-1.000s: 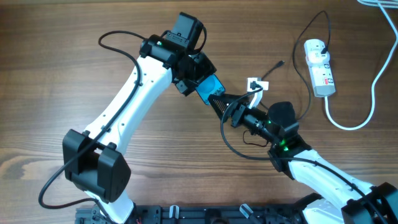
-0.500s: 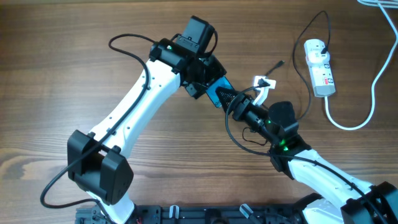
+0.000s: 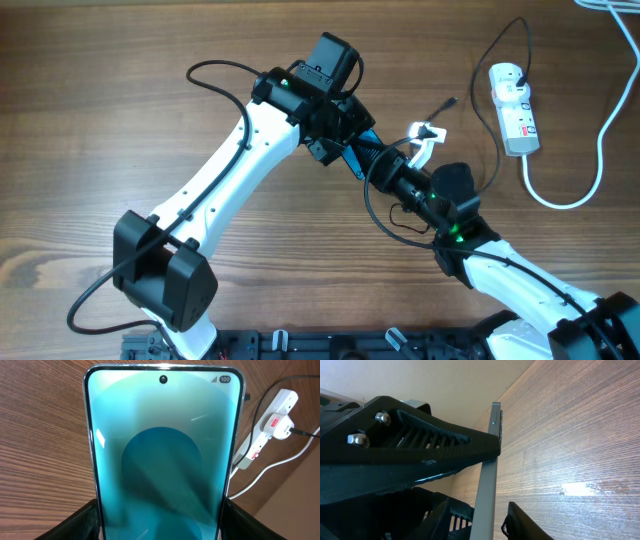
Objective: Plug charger to phone and switch on socket
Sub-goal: 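Grasp the phone's edge with the right gripper beside the left gripper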
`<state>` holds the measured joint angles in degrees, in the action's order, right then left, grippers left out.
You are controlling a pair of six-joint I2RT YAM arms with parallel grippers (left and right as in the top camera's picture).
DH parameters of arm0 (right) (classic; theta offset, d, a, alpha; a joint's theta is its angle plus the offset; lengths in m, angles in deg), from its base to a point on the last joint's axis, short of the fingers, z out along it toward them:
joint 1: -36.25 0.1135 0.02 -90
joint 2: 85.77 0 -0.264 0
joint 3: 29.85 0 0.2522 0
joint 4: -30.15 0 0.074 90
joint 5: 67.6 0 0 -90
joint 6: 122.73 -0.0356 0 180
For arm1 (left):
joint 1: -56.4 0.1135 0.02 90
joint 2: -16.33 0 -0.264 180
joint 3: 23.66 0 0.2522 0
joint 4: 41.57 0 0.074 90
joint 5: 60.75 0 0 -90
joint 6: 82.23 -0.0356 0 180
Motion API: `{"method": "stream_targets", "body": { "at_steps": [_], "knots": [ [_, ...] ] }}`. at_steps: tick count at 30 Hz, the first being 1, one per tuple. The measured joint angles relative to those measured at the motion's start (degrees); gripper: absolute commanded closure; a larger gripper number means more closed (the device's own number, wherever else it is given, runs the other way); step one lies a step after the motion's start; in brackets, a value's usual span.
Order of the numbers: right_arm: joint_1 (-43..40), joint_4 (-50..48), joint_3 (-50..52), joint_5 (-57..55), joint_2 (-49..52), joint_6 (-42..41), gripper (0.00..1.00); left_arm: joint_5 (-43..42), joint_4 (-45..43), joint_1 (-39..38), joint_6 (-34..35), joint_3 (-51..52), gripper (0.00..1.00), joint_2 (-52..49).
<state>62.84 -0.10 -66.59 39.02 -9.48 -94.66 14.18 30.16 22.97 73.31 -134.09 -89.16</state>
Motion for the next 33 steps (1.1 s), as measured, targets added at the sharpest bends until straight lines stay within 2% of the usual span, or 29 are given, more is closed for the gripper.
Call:
{"method": "stream_targets", "body": {
  "at_steps": [20,24,28,31,33],
  "knots": [
    [0.00,0.17,0.00,1.33,0.33,-2.36,0.85,0.04,0.74,0.00,0.17,0.00,0.55,0.00],
    [0.00,0.26,0.00,1.57,0.39,-3.04,0.87,0.22,1.16,0.00,0.17,0.00,0.50,0.00],
    [0.00,0.46,0.02,1.57,0.59,-3.85,0.90,0.28,1.44,0.02,0.37,0.00,0.42,0.00],
    [0.00,0.50,0.02,1.62,0.66,-4.04,0.92,0.28,1.60,0.07,0.44,0.00,0.23,0.00],
    [0.00,0.26,0.04,1.84,0.68,-4.42,0.94,0.26,1.62,0.07,0.44,0.00,0.15,0.00]
  ]
}}
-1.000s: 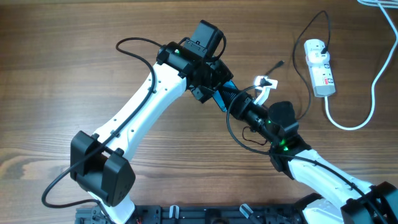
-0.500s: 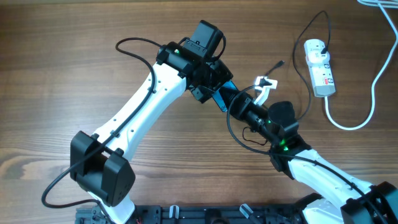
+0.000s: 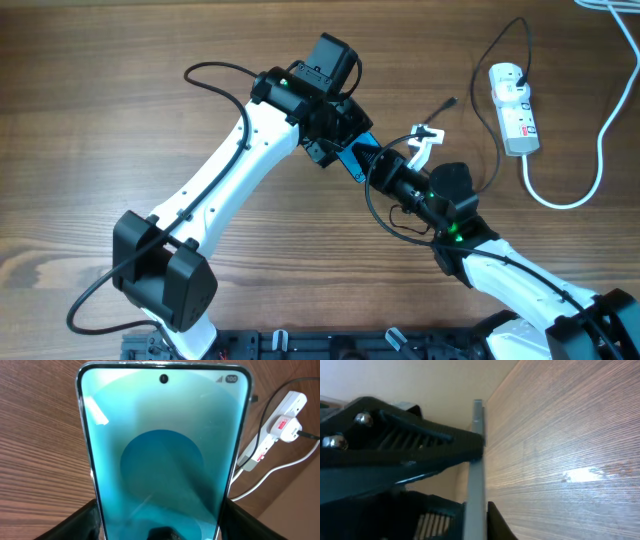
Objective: Plug charger to phone and switch on socket
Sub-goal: 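Grasp the phone's edge with the right gripper beside the left gripper, then open the left gripper and pull it back from the phone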
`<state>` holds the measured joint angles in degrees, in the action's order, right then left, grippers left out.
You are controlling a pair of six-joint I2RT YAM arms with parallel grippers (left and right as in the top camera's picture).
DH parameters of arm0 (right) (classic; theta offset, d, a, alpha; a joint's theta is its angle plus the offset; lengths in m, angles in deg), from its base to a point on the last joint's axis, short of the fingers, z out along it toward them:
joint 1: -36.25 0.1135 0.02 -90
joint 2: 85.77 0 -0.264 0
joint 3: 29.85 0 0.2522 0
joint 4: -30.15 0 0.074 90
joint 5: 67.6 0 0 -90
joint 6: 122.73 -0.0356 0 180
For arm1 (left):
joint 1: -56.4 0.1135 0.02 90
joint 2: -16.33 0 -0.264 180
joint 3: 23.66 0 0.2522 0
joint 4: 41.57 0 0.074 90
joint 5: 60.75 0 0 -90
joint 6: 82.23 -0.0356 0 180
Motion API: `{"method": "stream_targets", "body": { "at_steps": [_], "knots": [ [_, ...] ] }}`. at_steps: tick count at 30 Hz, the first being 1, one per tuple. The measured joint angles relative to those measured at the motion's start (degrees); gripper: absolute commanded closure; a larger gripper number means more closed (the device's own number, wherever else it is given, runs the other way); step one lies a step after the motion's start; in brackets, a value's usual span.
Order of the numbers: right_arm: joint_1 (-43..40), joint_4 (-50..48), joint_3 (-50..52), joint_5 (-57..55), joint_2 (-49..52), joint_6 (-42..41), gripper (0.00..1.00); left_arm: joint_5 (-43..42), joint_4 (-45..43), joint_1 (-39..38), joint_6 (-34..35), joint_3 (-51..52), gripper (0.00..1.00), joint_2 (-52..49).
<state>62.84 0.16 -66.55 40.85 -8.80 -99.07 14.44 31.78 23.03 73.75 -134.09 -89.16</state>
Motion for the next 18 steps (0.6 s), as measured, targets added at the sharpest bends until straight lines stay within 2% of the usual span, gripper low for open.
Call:
{"method": "stream_targets", "body": {
  "at_steps": [6,12,18],
  "knots": [
    [0.00,-0.63,0.00,1.03,0.00,-4.63,0.96,-0.55,-0.07,0.00,0.37,0.00,0.00,0.00],
    [0.00,1.66,-0.02,1.11,0.00,-10.95,0.95,-1.22,0.13,1.99,-1.84,-0.02,0.00,0.00],
    [0.00,6.49,-0.02,1.73,0.00,-21.11,0.95,-1.60,3.69,9.92,-7.72,-0.02,0.00,1.44]
  ]
}}
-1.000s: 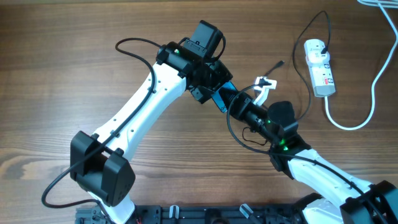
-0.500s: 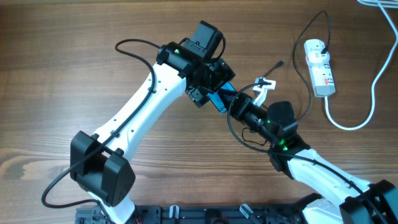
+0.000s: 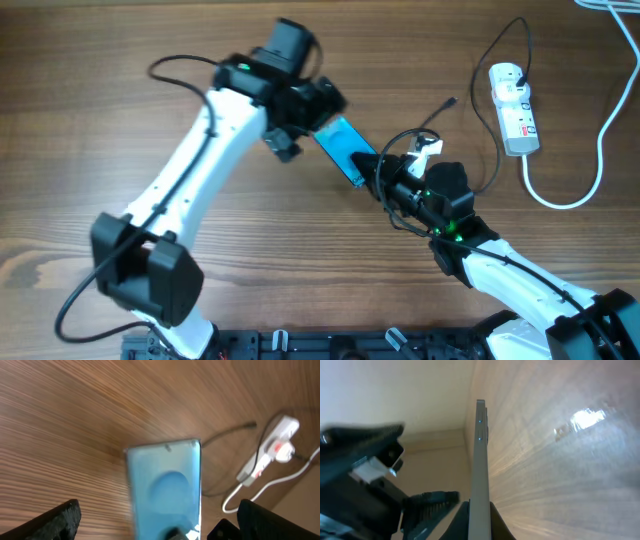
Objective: Plug charger to phone and switch on socket
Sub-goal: 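Open the left gripper and pull it back from the phone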
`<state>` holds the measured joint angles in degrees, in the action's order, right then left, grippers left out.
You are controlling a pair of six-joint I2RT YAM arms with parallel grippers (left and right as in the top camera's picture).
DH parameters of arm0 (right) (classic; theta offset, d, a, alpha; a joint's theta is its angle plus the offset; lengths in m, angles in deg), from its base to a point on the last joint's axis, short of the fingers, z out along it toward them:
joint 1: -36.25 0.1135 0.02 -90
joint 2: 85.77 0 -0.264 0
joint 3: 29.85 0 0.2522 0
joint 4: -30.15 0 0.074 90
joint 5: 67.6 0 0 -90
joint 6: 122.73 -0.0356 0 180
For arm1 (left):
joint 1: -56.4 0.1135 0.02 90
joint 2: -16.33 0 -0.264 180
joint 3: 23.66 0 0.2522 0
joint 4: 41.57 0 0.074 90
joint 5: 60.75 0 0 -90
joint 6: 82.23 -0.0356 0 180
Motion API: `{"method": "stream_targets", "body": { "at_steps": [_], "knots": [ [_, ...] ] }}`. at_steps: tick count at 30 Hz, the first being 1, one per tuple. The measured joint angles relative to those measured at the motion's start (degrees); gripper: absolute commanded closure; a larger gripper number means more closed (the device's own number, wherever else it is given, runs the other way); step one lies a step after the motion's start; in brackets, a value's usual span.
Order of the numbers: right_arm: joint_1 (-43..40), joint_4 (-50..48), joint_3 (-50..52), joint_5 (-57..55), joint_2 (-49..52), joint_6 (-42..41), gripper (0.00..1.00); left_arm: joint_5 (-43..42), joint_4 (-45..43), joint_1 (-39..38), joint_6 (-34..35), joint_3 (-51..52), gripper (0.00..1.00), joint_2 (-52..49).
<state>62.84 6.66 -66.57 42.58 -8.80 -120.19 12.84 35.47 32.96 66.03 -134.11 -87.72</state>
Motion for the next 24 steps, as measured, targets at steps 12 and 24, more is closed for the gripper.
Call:
{"method": "stream_targets", "body": {
  "at_steps": [12,24],
  "knots": [
    [0.07,-1.38,-0.02,8.33,0.02,-27.96,0.96,0.24,19.34,28.13,-11.63,-0.24,0.00,8.00],
    [0.07,-17.18,0.02,9.42,0.07,-30.82,0.96,-5.16,19.91,31.32,-16.00,-0.24,0.01,8.00]
  ]
}}
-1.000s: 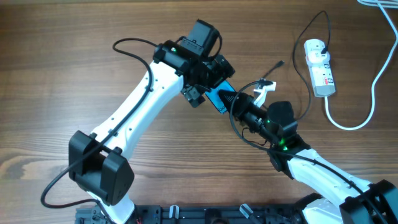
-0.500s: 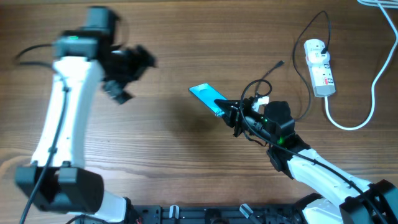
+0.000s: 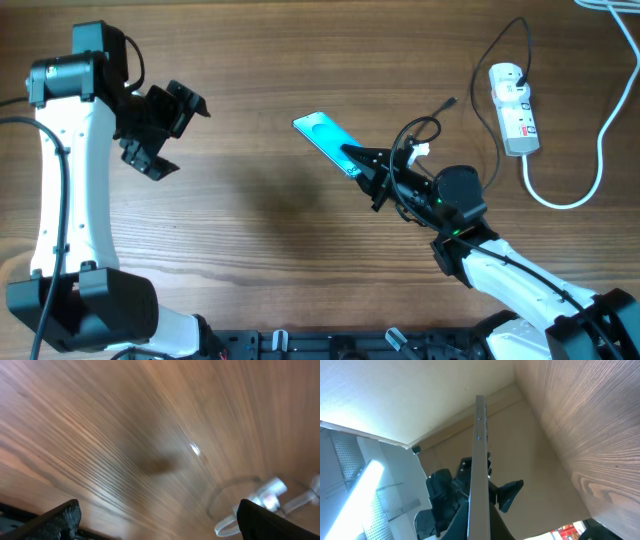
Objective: Plug charger to phone and switch on socket
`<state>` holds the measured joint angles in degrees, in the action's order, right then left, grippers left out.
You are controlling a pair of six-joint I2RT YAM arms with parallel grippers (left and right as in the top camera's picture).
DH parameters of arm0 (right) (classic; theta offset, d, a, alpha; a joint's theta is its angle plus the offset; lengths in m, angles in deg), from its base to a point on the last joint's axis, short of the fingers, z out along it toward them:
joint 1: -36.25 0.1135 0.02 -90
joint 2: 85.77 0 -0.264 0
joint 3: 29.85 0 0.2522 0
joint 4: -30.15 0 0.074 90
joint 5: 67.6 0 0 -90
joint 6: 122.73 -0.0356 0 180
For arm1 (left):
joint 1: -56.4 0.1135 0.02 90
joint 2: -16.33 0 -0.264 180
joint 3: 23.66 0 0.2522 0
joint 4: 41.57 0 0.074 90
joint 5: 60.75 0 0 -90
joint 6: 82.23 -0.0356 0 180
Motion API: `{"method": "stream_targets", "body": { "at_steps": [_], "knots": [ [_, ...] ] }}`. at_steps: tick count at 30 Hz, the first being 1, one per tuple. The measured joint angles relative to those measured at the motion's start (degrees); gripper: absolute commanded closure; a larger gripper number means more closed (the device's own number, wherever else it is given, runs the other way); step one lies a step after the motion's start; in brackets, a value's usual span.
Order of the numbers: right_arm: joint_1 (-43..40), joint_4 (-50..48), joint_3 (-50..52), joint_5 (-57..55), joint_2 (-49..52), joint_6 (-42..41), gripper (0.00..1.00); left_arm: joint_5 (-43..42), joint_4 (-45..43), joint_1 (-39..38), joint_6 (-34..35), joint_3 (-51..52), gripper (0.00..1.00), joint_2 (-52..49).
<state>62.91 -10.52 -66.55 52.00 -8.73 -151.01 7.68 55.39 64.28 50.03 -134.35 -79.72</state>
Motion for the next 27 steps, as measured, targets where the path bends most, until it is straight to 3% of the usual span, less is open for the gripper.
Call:
{"method": "stream_targets", "body": {
  "at_steps": [4,9,17,27],
  "knots": [
    [0.00,-0.04,0.02,0.02,0.00,0.00,0.96,-11.93,-0.52,-0.31,-4.96,0.00,0.00,0.00],
    [0.00,-0.04,0.02,0.24,0.00,0.00,0.96,-19.30,-1.33,-4.87,-9.07,0.00,0.01,0.00],
    [0.00,-0.04,0.02,1.55,0.00,0.00,0.95,-19.63,-8.35,-16.63,-9.29,0.00,0.12,0.00],
    [0.00,-0.07,0.02,2.38,0.00,0.00,0.96,-10.82,-15.34,-28.35,0.44,1.40,0.23,0.00]
  ]
}}
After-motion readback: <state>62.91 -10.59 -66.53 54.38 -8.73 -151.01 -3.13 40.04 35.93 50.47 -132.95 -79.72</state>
